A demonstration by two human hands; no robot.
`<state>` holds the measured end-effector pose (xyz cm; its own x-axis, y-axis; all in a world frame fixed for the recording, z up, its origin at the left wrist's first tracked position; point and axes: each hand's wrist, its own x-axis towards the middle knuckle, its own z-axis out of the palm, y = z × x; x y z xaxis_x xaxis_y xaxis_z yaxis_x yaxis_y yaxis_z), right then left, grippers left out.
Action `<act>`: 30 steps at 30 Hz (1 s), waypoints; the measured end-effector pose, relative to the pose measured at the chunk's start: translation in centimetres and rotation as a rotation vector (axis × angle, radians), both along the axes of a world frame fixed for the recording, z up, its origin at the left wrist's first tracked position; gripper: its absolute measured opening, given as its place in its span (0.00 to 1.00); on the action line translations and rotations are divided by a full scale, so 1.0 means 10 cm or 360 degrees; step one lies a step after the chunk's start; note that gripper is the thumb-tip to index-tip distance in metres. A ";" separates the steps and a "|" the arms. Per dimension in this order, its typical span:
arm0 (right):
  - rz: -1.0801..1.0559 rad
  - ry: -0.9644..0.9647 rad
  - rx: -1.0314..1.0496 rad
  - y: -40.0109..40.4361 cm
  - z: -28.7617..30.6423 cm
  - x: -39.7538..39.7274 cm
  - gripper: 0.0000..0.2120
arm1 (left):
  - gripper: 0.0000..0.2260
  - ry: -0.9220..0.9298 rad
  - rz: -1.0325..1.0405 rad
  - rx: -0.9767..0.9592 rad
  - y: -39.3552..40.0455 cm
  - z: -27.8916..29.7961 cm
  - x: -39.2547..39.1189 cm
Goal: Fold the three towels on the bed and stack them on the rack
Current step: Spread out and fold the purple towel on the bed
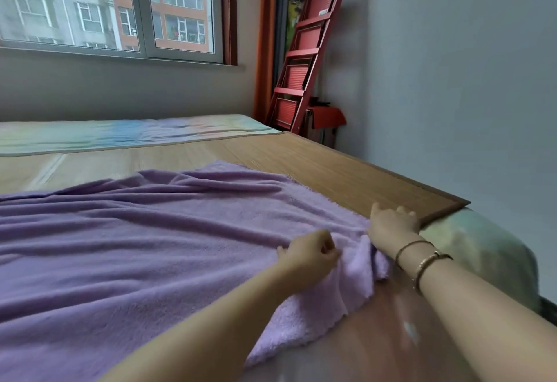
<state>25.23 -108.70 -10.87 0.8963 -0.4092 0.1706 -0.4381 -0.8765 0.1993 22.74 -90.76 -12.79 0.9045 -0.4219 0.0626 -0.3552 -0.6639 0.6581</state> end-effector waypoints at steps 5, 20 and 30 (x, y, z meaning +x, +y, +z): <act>0.0318 -0.0164 0.0221 0.46 0.05 0.32 0.18 | 0.07 -0.0183 0.0267 -0.0066 0.63 0.12 0.52; 0.1174 -0.0056 0.0890 2.24 -0.05 2.70 0.22 | 0.21 -0.0252 0.0769 0.0504 2.46 0.02 2.48; 0.0728 0.0144 0.0619 1.95 -0.30 3.91 0.32 | 0.32 -0.0134 0.0602 0.0905 2.51 -0.16 3.42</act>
<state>64.28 -89.20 -13.89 1.0000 0.0036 0.0007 0.0037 -0.9880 -0.1545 56.92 -65.69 -14.37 0.9978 -0.0659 0.0014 -0.0653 -0.9864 0.1510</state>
